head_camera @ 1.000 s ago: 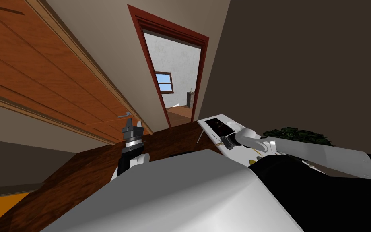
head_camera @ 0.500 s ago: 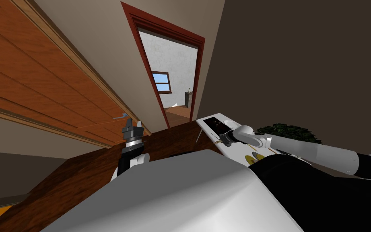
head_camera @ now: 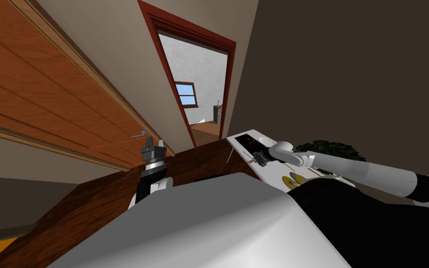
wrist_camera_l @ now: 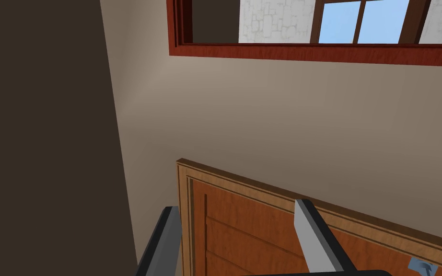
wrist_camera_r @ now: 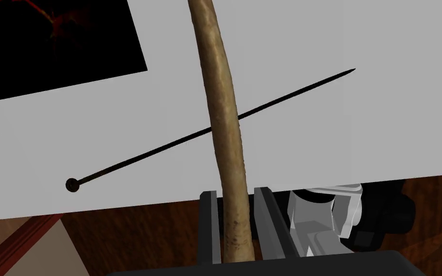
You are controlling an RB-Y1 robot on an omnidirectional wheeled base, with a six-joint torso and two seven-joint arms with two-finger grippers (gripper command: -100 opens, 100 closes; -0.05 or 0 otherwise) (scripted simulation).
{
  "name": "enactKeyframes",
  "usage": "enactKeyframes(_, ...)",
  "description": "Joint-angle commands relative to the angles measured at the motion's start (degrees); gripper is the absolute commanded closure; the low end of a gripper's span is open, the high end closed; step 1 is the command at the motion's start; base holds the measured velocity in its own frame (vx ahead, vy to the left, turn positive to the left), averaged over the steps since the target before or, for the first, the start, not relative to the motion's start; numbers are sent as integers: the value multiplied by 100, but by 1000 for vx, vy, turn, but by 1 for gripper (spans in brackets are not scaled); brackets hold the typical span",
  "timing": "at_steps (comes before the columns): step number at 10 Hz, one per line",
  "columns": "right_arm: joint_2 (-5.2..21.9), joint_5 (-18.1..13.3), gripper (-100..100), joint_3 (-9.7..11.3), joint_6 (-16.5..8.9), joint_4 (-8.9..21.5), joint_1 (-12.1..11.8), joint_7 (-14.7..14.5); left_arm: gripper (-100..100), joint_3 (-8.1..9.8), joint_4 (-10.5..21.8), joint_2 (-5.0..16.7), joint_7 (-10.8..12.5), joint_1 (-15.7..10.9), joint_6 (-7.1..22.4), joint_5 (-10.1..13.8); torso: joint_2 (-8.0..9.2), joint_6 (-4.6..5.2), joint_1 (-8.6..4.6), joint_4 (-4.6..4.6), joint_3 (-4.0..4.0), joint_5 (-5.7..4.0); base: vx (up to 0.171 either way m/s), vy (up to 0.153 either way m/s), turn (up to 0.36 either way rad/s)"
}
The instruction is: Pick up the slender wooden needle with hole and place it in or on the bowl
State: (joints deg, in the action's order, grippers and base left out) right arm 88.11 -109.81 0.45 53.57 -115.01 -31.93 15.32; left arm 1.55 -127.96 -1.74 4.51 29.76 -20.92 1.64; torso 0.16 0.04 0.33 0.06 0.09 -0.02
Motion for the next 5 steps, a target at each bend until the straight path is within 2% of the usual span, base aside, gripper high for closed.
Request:
enactKeyframes(1, 22, 198, 100, -211, 199, -70, 160, 0, 0, 0, 0, 0, 0, 0, 0, 0, 0, 0, 0, 0, 0, 0, -164, 89, -5)
enactKeyframes(3, 84, 394, 100, -412, 335, -128, 242, -4, 0, 0, 0, 0, 0, -1, 0, 0, 33, 7, 9, 8, 20, 2, -140, 63, -13)
enactKeyframes(5, 149, 598, 100, -615, 474, -187, 323, -8, 0, 0, 0, 0, 0, 0, 0, 0, 20, 6, -7, 7, 14, -1, -98, 37, -12)
